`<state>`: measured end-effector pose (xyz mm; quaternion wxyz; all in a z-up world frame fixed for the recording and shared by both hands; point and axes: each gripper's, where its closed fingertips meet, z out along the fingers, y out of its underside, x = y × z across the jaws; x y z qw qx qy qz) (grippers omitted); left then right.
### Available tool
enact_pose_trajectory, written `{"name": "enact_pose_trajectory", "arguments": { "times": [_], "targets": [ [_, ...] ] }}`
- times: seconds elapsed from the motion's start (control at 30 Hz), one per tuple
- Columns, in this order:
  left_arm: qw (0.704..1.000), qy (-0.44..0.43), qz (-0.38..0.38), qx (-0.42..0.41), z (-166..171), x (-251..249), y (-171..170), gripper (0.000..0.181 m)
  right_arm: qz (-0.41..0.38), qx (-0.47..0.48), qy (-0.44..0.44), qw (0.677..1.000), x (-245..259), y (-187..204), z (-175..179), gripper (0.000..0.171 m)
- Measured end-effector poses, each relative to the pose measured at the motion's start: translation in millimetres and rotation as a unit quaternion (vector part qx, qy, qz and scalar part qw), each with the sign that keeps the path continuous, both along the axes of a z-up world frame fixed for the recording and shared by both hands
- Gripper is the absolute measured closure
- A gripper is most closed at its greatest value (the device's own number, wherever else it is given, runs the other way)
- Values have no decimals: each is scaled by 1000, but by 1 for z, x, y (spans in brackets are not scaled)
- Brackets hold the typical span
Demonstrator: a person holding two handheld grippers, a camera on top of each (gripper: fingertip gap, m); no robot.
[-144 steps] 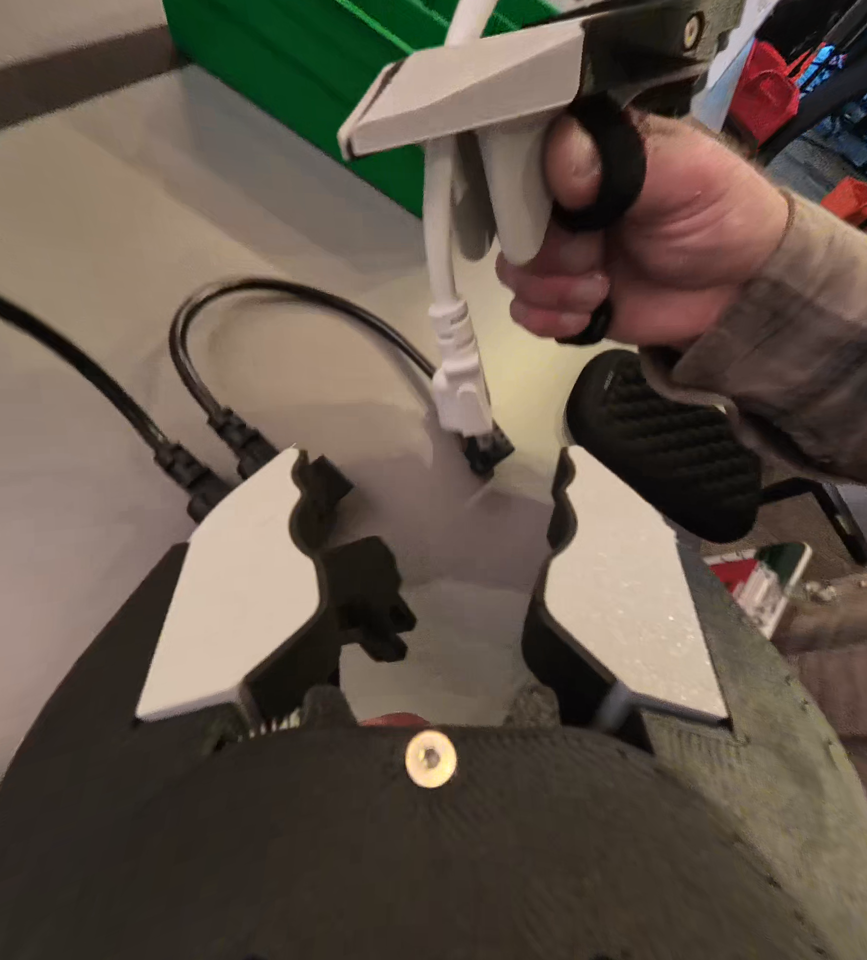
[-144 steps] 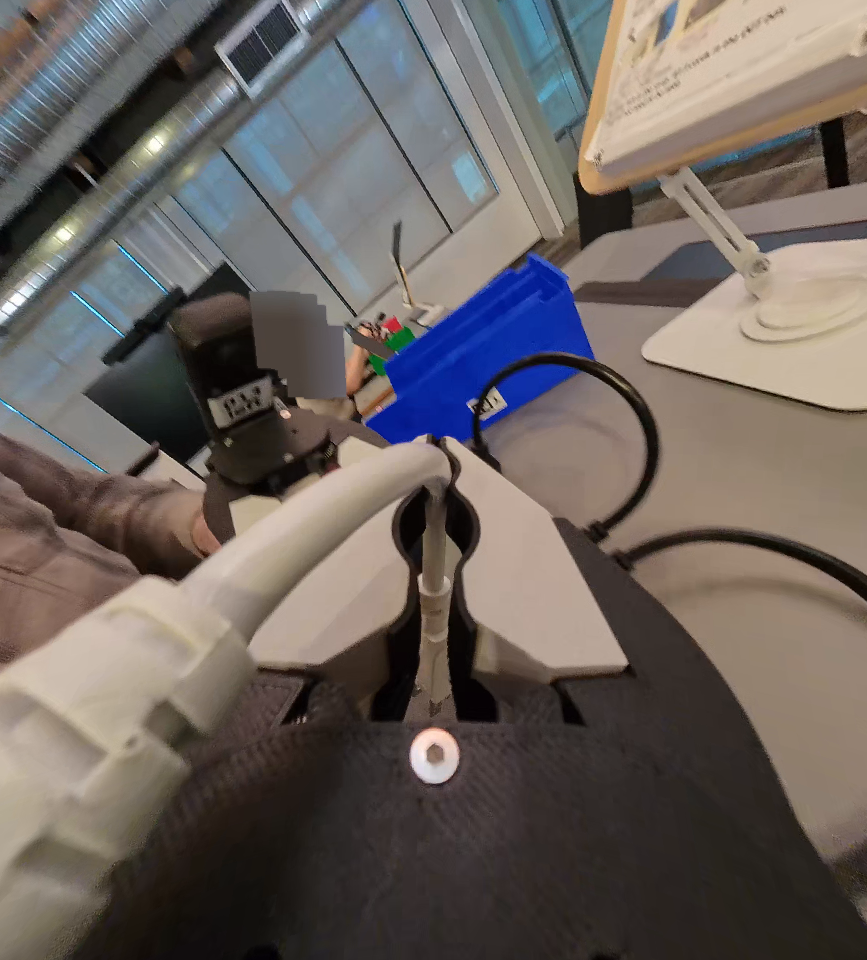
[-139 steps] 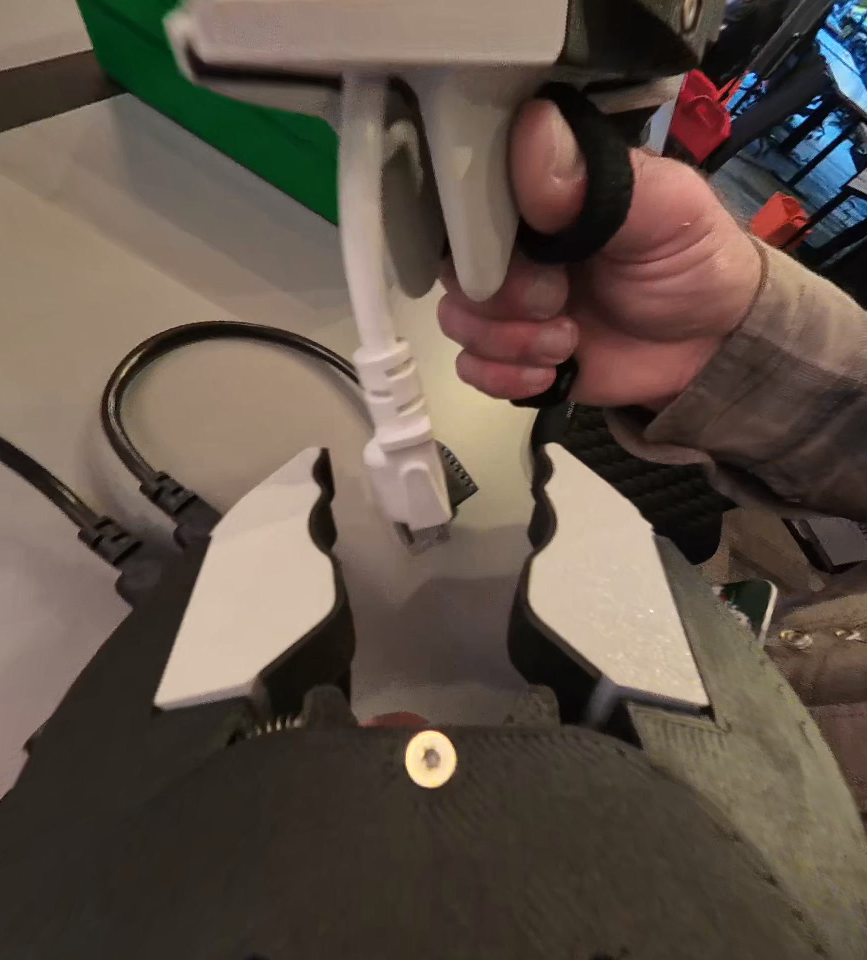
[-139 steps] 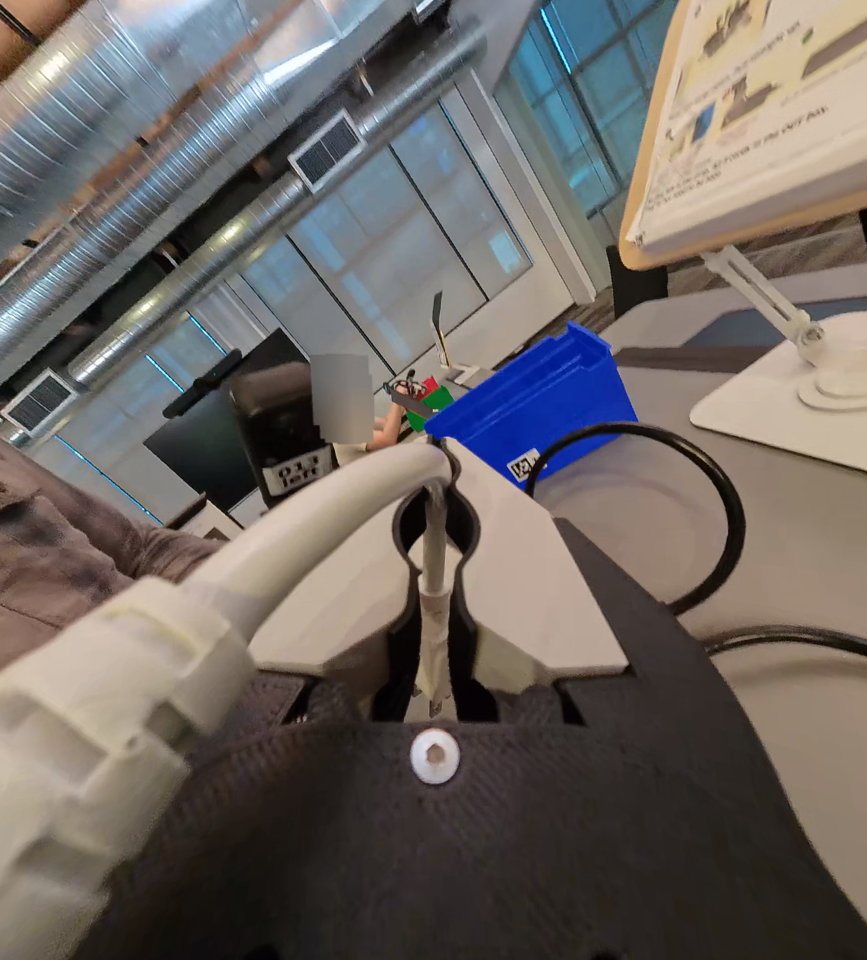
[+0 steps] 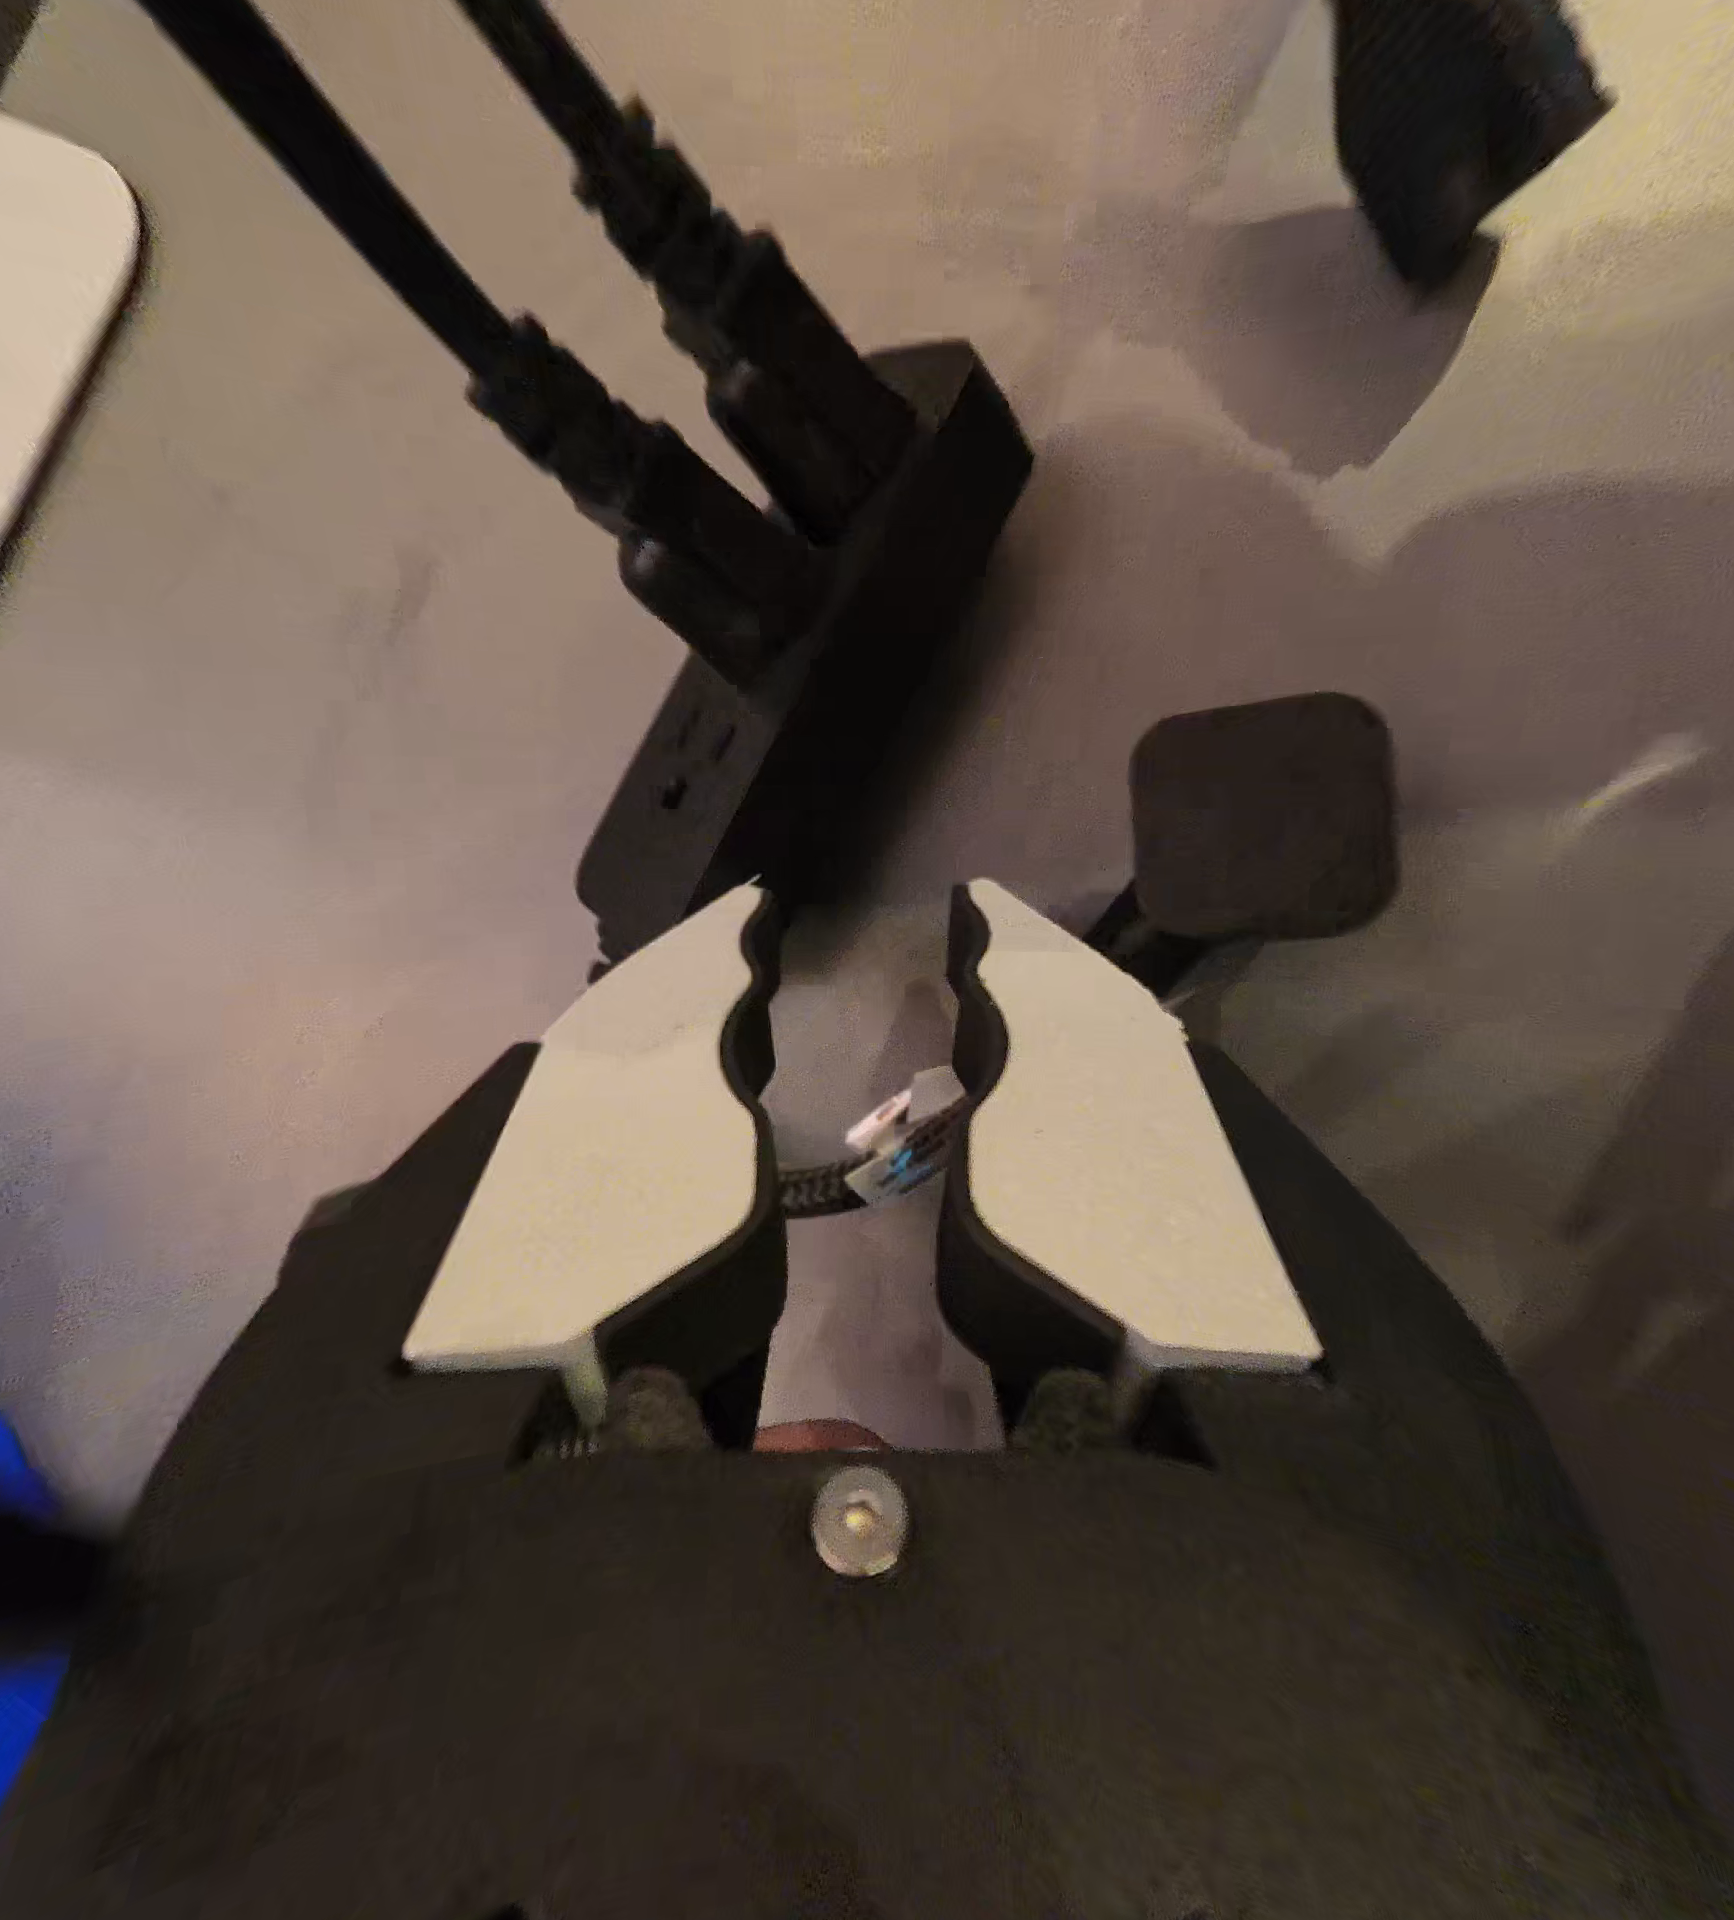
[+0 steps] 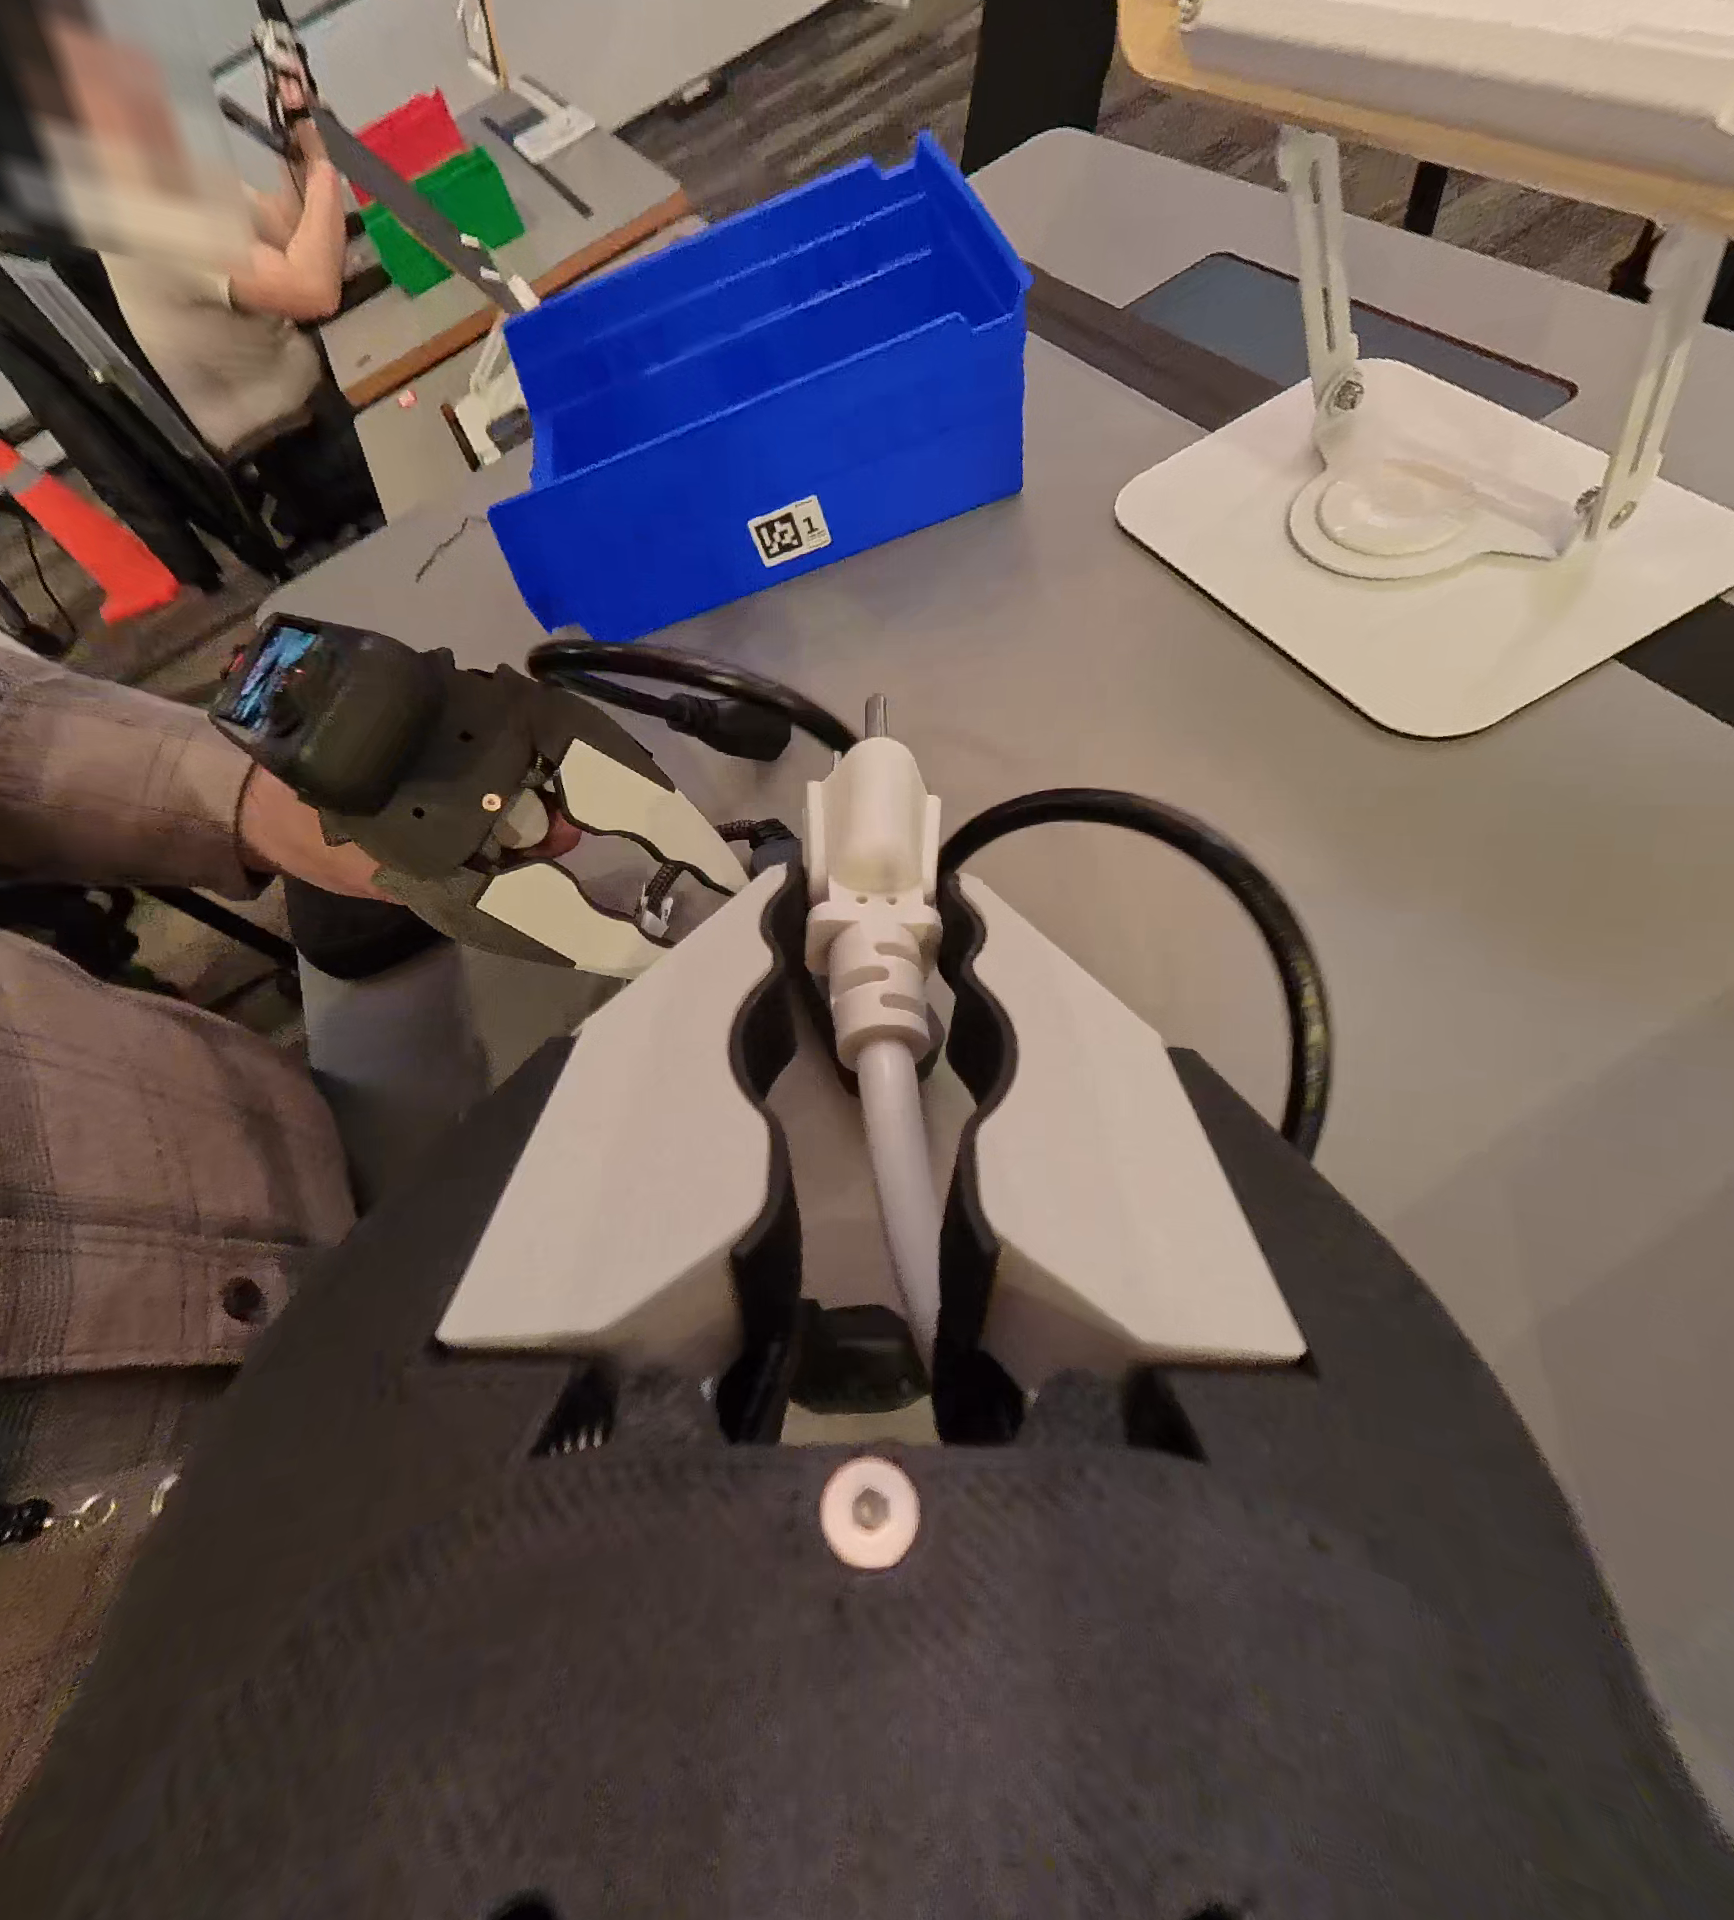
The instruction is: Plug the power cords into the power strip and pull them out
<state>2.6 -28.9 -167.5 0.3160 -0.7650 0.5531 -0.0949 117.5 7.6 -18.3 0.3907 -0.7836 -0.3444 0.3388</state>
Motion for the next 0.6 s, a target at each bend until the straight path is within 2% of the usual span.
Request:
{"name": "enact_pose_trajectory", "arguments": {
  "times": [0.17,0.37,0.6],
  "targets": [
    [1000,19,14,-3,-9,-7,-4,154,40,3,-35,999,-11,-3,11,148],
    [999,22,14,23,-13,-2,-6,167,73,3,-93,993,-25,4,22,148],
    [996,-1,65,68,-5,-8,3,146,101,-44,-149,983,-40,3,-8,148]
  ]
}}
